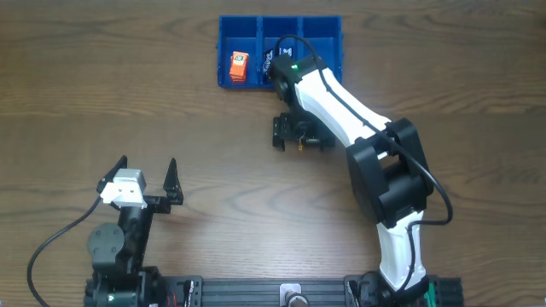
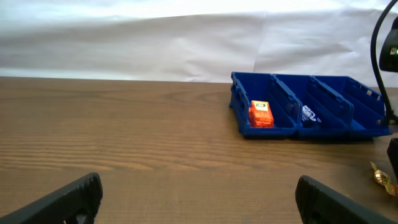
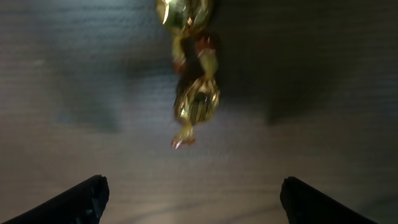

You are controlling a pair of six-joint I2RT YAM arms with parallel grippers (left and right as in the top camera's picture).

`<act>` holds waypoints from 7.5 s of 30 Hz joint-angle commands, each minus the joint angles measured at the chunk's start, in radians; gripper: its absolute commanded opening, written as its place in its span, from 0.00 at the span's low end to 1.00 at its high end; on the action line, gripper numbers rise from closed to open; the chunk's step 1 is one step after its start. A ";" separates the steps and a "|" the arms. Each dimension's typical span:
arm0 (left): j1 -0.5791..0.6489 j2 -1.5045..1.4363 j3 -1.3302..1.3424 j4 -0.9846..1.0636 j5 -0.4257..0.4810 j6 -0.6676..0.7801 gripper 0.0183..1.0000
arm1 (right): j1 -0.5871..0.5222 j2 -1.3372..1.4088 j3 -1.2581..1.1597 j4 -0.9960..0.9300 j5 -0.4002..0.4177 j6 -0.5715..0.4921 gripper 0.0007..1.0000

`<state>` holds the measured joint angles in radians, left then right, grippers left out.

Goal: Sort Candies Into Trays

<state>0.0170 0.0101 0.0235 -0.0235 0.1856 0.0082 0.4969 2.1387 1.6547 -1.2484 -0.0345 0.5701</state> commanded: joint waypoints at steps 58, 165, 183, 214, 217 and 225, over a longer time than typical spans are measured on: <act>0.004 -0.006 -0.019 -0.033 0.024 0.015 1.00 | -0.061 0.016 -0.112 0.223 0.025 0.006 0.46; 0.004 -0.006 -0.019 -0.033 0.024 0.014 1.00 | 0.016 -0.049 -0.100 0.378 0.156 0.007 1.00; 0.004 -0.006 -0.019 -0.033 0.024 0.014 1.00 | -0.026 -0.047 -0.178 0.466 0.144 0.054 0.93; 0.004 -0.006 -0.019 -0.033 0.024 0.014 1.00 | -0.042 -0.002 -0.179 0.486 0.144 0.059 0.50; 0.004 -0.006 -0.019 -0.033 0.024 0.014 1.00 | -0.042 -0.001 -0.179 0.489 0.144 0.059 0.42; 0.004 -0.006 -0.019 -0.033 0.024 0.014 1.00 | -0.042 -0.001 -0.178 0.500 0.121 0.059 0.21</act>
<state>0.0170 0.0101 0.0235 -0.0231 0.1856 0.0086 0.4603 2.1178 1.4815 -0.7528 0.0978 0.6247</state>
